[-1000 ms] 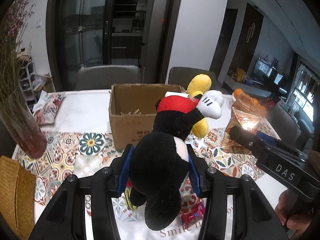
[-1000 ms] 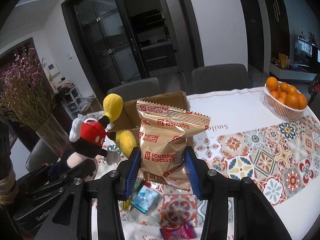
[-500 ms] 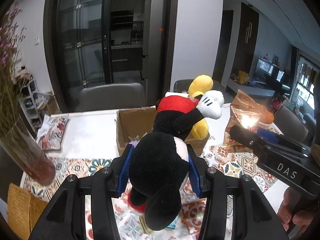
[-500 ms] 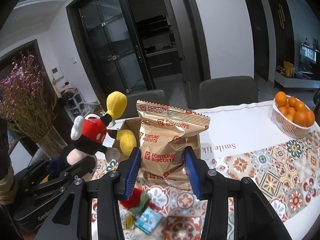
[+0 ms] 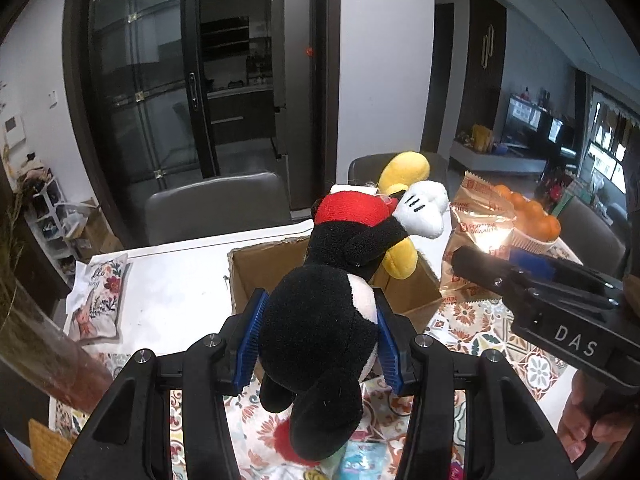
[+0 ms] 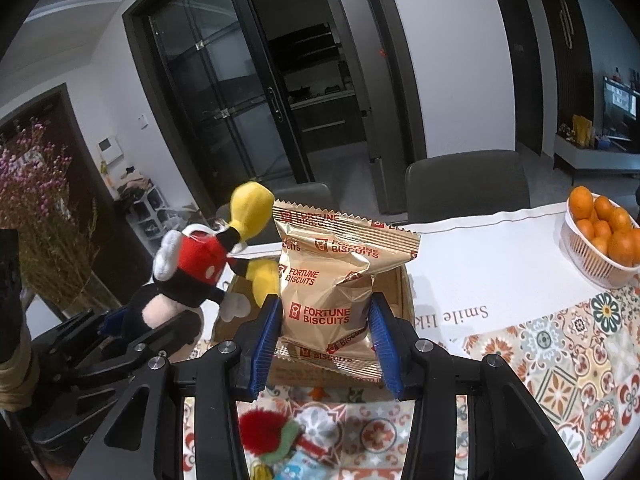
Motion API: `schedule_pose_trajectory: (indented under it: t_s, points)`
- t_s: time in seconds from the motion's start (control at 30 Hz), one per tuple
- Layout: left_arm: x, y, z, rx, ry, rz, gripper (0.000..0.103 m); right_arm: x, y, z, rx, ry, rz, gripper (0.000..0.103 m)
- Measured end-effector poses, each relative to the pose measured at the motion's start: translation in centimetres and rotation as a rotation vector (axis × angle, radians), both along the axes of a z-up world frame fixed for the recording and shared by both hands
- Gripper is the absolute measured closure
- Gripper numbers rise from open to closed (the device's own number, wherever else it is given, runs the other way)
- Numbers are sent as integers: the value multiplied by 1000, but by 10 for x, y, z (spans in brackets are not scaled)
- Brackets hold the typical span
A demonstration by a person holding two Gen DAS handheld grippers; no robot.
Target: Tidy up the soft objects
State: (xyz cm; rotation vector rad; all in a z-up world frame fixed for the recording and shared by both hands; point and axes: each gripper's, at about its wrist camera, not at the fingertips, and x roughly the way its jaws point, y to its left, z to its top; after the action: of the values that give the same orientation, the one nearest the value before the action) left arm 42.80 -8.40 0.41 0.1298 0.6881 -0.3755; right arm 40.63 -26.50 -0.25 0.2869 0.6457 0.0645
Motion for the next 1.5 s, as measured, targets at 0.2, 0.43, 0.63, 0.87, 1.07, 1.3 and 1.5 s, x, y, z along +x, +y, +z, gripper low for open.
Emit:
schedule_pose_trajectory:
  t_s: [0.2,0.43,0.63,0.87,1.07,1.3,1.5]
  points:
    - [30,-8,-7,51,13,-12,54,27,0,-5,9,24,4,57]
    - [60,-15,-20,93,45,-41,54,58,-4,-17,12,75,11,57]
    - [82,-22,-39,141,80,-59,53,77,-5,-33,9,120,15,57]
    - [100,-35,-63,177,132,-77,53,96,-6,-57,6,187,21,57]
    - [109,-42,-77,181,161,-79,49,110,-8,-76,18,251,55,53]
    - [114,-46,-82,162,202,-87,37,110,-17,-73,15,241,11,36]
    - [102,-39,-72,150,179,-65,37,94,-17,-59,-20,211,-7,36]
